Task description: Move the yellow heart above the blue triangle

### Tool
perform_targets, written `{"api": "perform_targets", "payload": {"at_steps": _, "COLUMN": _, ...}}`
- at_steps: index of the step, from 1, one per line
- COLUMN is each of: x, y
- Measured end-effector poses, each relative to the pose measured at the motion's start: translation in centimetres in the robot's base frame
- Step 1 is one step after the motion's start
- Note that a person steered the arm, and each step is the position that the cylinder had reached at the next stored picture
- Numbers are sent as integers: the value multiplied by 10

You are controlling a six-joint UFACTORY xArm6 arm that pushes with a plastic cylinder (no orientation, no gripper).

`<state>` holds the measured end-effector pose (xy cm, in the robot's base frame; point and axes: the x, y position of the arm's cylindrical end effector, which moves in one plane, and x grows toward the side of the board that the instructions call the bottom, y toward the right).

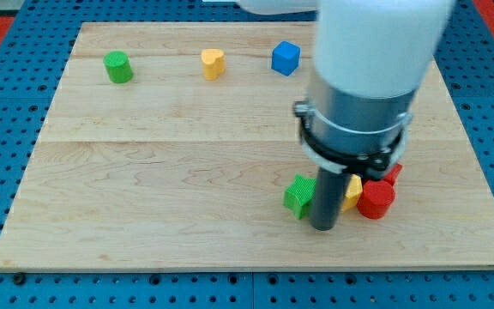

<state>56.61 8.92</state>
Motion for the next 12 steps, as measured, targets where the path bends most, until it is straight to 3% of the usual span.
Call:
{"api": "perform_targets", "payload": {"at_steps": 1, "x": 12, "y": -23}}
{"api": "perform_targets", "payload": {"at_steps": 2, "x": 12, "y": -121}}
{"api": "perform_targets", "payload": {"at_steps": 3, "x": -38, "y": -191}}
{"api": "perform_targets", "payload": {"at_steps": 4, "x": -100, "y": -173}}
{"api": "perform_targets", "payload": {"at_steps": 5, "x": -121, "y": -136}}
{"api": "perform_targets", "payload": {"at_steps": 7, "x": -225, "y": -149}}
{"api": "perform_targets", "payload": {"at_steps": 8, "x": -250, "y": -213}}
{"api": "perform_targets", "payload": {"at_steps": 9, "x": -291, "y": -160}}
{"api": "perform_targets", "payload": {"at_steps": 11, "x": -210, "y": -65}}
{"api": "perform_targets", "payload": {"at_steps": 12, "x": -242, "y": -83}}
